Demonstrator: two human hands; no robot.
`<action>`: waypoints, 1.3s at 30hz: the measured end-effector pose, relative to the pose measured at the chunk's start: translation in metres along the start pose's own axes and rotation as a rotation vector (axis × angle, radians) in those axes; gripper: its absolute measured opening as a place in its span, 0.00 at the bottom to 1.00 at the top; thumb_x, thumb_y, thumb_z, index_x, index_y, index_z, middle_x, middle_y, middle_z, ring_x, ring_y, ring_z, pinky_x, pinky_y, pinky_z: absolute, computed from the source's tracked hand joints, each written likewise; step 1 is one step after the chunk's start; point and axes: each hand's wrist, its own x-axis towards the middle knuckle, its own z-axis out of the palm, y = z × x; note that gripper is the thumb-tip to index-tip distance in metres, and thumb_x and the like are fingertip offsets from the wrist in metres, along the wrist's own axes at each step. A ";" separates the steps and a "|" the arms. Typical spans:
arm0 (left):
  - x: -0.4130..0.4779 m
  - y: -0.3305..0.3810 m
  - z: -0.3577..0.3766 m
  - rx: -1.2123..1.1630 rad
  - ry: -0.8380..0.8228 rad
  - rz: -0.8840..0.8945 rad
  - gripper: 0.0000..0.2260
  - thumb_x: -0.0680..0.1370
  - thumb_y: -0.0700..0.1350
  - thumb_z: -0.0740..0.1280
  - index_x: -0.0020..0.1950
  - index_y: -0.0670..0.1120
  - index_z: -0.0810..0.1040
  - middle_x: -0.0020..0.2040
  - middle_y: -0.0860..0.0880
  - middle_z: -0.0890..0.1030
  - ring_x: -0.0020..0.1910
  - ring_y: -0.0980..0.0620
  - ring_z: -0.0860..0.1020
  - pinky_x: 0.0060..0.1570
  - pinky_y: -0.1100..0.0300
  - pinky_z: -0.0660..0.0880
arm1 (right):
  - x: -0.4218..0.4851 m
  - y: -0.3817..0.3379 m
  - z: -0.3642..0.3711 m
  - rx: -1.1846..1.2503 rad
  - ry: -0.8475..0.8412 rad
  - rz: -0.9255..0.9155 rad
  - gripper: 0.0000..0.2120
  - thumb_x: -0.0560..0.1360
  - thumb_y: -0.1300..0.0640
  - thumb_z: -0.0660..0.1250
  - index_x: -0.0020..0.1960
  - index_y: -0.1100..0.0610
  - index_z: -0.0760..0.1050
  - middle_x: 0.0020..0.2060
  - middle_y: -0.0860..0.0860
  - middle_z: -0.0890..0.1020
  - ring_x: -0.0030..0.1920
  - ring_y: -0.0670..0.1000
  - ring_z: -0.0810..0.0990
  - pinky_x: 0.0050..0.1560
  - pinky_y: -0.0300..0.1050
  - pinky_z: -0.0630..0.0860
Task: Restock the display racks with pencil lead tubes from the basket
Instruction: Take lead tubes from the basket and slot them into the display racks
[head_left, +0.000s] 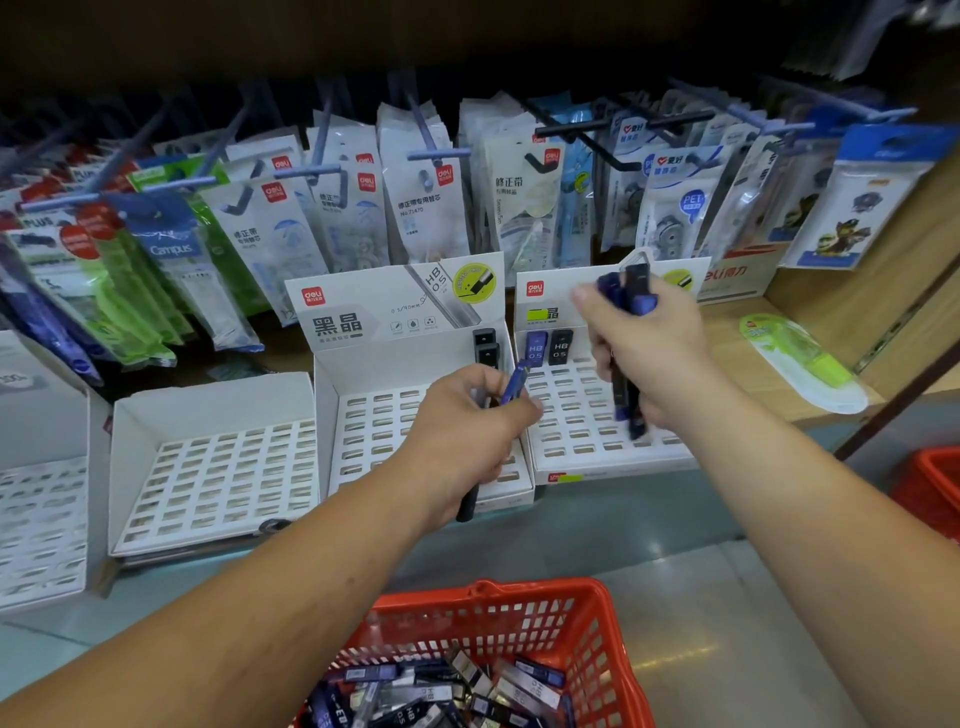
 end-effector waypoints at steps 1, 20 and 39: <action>-0.002 0.000 0.002 0.021 -0.013 0.034 0.07 0.78 0.42 0.75 0.49 0.41 0.79 0.28 0.51 0.70 0.24 0.54 0.63 0.25 0.64 0.61 | -0.003 -0.007 0.002 0.221 -0.032 0.124 0.10 0.78 0.53 0.75 0.44 0.55 0.76 0.30 0.51 0.75 0.26 0.48 0.71 0.28 0.41 0.69; -0.013 0.005 0.019 0.036 -0.112 0.092 0.09 0.78 0.44 0.75 0.53 0.44 0.78 0.40 0.44 0.87 0.25 0.50 0.75 0.22 0.66 0.65 | -0.017 -0.016 0.023 0.598 -0.074 0.366 0.20 0.81 0.45 0.68 0.37 0.58 0.72 0.30 0.54 0.78 0.31 0.54 0.80 0.37 0.46 0.82; -0.001 -0.004 -0.004 -0.117 -0.039 0.037 0.08 0.83 0.43 0.68 0.60 0.43 0.79 0.36 0.42 0.82 0.25 0.52 0.68 0.23 0.64 0.62 | -0.001 0.004 -0.012 0.203 0.102 0.241 0.09 0.79 0.52 0.73 0.49 0.55 0.75 0.29 0.51 0.75 0.26 0.50 0.73 0.26 0.43 0.73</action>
